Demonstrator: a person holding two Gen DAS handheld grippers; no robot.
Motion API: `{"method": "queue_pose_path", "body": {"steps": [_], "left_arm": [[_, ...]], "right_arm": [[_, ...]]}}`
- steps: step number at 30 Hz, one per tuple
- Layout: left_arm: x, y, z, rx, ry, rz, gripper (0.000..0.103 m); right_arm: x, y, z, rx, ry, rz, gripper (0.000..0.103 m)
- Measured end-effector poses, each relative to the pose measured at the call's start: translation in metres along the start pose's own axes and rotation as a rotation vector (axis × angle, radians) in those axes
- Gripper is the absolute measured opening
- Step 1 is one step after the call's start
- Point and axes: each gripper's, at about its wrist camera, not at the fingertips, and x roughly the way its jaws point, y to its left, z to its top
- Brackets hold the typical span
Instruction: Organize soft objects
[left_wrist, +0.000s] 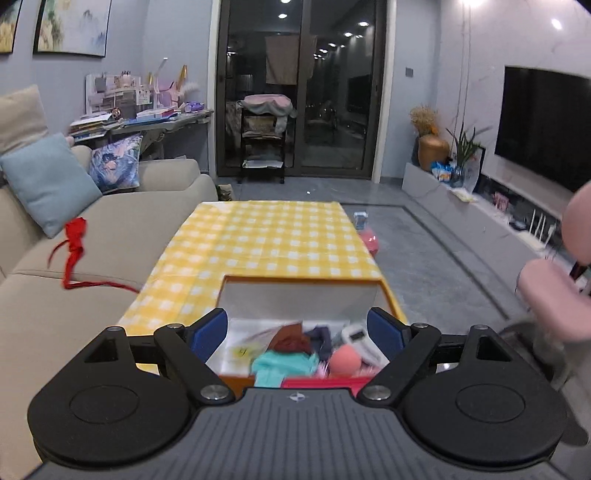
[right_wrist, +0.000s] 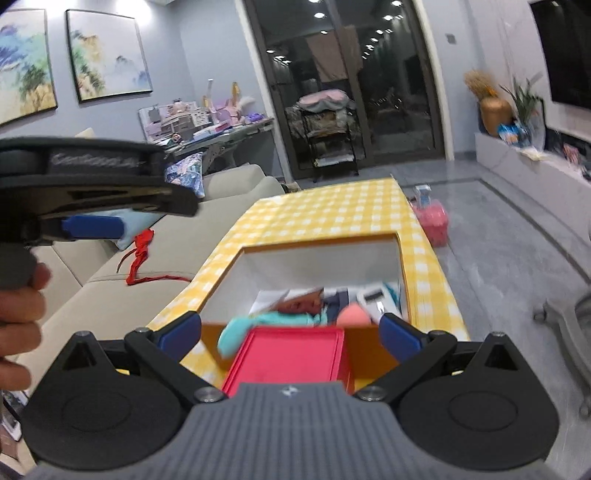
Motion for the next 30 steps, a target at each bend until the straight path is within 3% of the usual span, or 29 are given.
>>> {"method": "queue_pose_path", "body": {"steps": [6,11,16,23,30], "left_arm": [[-0.032,-0.001,-0.050,0.058,0.082,0.051,0.100],[-0.038,0.002,-0.090,0.098,0.171,0.083,0.099],[-0.035,0.016,-0.119,0.088,0.170,0.104,0.099],[-0.023,0.029,-0.144,0.031,0.200,0.063,0.099],[-0.023,0.028,-0.157,0.030,0.187,0.115,0.100]], "right_arm": [[-0.036,0.011,-0.031,0.046,0.018,0.002,0.100],[-0.050,0.032,-0.061,-0.005,0.053,0.035,0.100],[-0.043,0.042,-0.087,-0.064,0.109,0.062,0.100],[-0.025,0.038,-0.104,-0.111,0.174,0.068,0.100],[-0.017,0.040,-0.113,-0.148,0.201,0.064,0.100]]}}
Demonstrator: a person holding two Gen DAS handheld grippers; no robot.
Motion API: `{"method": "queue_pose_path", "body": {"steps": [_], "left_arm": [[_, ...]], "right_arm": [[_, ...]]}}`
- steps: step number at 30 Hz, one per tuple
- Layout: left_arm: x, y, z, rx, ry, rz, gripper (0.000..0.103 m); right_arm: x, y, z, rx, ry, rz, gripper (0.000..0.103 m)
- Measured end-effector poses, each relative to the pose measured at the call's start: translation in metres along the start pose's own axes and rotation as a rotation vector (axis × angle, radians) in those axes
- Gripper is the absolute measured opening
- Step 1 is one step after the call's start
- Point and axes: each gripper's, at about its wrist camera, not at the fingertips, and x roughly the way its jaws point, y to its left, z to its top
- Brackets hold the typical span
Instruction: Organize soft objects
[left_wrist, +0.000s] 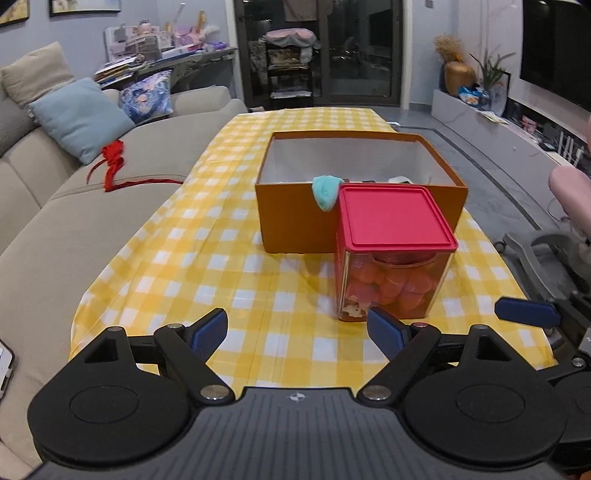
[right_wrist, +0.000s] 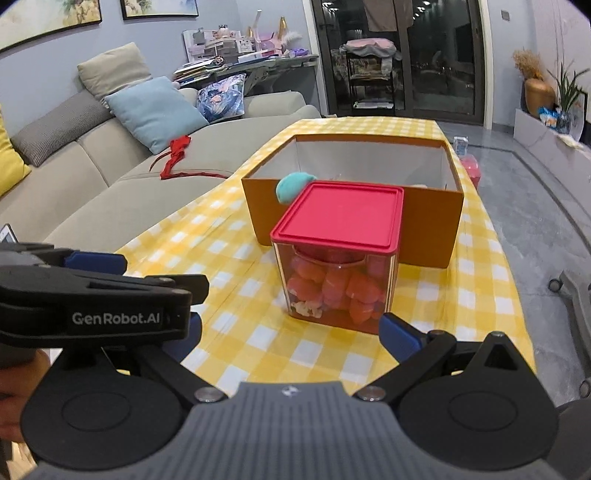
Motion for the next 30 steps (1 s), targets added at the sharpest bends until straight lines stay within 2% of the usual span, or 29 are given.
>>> {"method": "queue_pose_path", "body": {"steps": [30], "left_arm": [[0.0008,0.0001,-0.0007,-0.009,0.012,-0.021,0.100]], "right_arm": [[0.0014,-0.0038,-0.0007,0.024,0.022,0.015,0.100]]}}
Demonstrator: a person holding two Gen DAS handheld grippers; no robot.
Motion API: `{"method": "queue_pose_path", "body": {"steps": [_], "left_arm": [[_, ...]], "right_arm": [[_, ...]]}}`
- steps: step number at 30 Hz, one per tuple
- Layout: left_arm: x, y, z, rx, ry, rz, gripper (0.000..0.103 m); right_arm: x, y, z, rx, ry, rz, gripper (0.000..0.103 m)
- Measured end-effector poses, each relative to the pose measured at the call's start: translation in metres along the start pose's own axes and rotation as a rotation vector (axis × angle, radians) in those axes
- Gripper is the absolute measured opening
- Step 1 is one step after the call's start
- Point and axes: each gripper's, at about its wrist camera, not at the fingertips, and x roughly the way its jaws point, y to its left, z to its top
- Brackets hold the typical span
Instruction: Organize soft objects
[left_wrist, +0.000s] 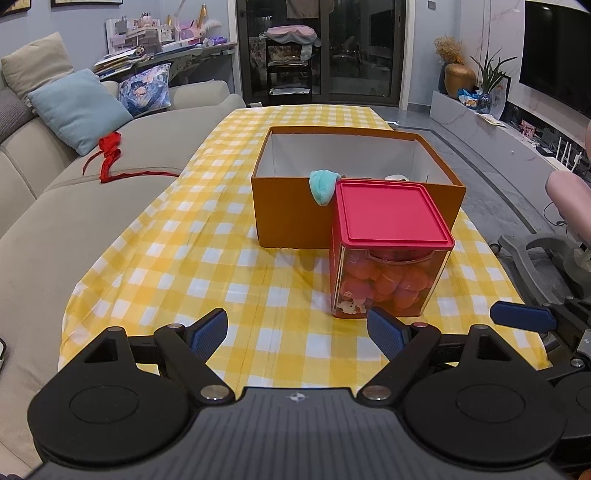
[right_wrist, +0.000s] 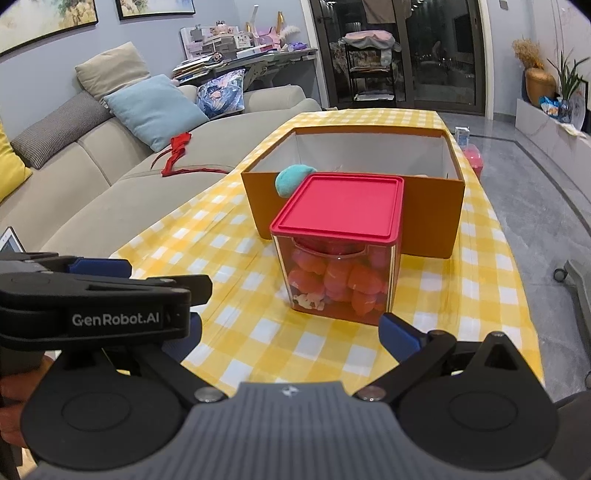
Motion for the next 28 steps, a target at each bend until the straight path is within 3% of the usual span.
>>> {"method": "queue_pose_path", "body": {"steps": [28], "left_arm": [[0.0007,-0.0005,-0.0020,-0.001,0.007,-0.006,0.100]], "right_arm": [[0.0000,-0.0012,-0.0002,-0.025,0.005,0.000,0.100]]}}
